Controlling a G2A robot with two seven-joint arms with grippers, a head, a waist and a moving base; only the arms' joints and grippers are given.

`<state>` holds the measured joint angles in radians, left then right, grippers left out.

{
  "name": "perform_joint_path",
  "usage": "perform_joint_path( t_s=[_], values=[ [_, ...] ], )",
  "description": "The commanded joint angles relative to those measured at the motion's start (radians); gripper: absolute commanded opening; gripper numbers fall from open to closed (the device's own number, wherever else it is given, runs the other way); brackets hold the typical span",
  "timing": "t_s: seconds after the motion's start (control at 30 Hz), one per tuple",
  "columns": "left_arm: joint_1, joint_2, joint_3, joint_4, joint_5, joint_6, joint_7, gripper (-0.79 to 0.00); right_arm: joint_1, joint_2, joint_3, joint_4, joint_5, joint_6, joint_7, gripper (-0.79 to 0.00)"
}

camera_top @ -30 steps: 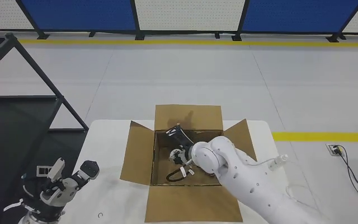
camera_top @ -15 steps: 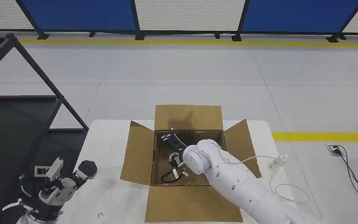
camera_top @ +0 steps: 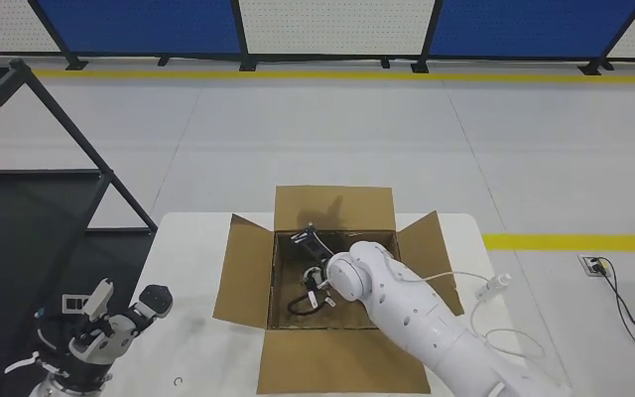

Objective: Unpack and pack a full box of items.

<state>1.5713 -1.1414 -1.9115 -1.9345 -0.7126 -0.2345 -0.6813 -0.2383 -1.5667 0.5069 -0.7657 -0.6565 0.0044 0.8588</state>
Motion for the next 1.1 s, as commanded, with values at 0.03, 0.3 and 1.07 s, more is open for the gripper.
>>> perform_joint_path(
  t_s=[0.03,0.3,1.07],
  values=[
    [-0.002,0.0,0.004,-0.004,0.005,0.002,0.001,0.0,-0.002,0.001,0.014,0.001,-0.004,-0.009,0.001,-0.08],
    [-0.009,0.0,0.017,-0.008,0.015,0.01,0.003,0.0,-0.02,0.024,0.071,-0.052,-0.031,-0.012,0.007,0.0],
    [-0.055,0.001,0.073,-0.008,0.062,0.042,0.021,0.0,-0.785,0.295,0.748,-1.314,-0.426,0.01,0.044,0.0]
  ],
)
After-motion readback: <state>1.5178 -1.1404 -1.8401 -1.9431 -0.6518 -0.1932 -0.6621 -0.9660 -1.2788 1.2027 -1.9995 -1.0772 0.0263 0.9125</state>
